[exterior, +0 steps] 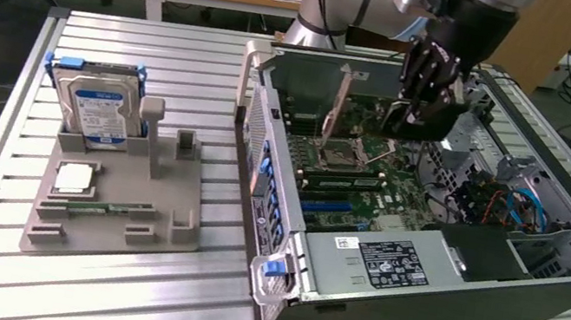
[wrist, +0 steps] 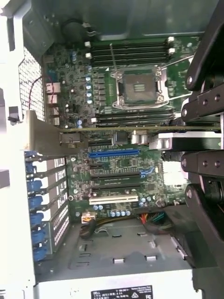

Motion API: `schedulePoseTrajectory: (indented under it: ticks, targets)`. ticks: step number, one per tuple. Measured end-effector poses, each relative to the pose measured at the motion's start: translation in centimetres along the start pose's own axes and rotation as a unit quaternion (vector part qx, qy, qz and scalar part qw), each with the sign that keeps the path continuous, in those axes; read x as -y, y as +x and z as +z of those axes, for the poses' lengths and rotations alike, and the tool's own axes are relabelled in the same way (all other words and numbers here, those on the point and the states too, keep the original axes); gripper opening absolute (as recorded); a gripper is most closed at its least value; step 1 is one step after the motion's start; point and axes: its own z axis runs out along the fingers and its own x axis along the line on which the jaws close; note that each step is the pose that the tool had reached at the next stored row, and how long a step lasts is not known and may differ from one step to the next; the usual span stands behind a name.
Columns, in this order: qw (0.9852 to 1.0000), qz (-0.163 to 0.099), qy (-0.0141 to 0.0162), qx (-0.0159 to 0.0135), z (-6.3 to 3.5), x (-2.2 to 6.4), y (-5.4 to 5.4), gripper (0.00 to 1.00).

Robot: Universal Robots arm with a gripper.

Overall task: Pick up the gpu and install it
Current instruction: 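Insert the gpu into the slot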

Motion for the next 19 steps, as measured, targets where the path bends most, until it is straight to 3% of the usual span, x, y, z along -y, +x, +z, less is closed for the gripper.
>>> schedulePoseTrajectory:
  ticks: [6,10,15,19]
  targets:
    - [0.9997,-0.023,-0.0003,-0.0012,1.12,-0.43,0.0,0.28]
    - [0.9997,-0.022,-0.0002,-0.0024,1.89,-1.20,0.1,0.28]
    - [0.9998,-0.020,-0.0002,-0.0023,2.82,-1.28,0.7,0.28]
    - [0.9998,-0.020,-0.0005,-0.0025,3.56,-1.84,0.8,0.28]
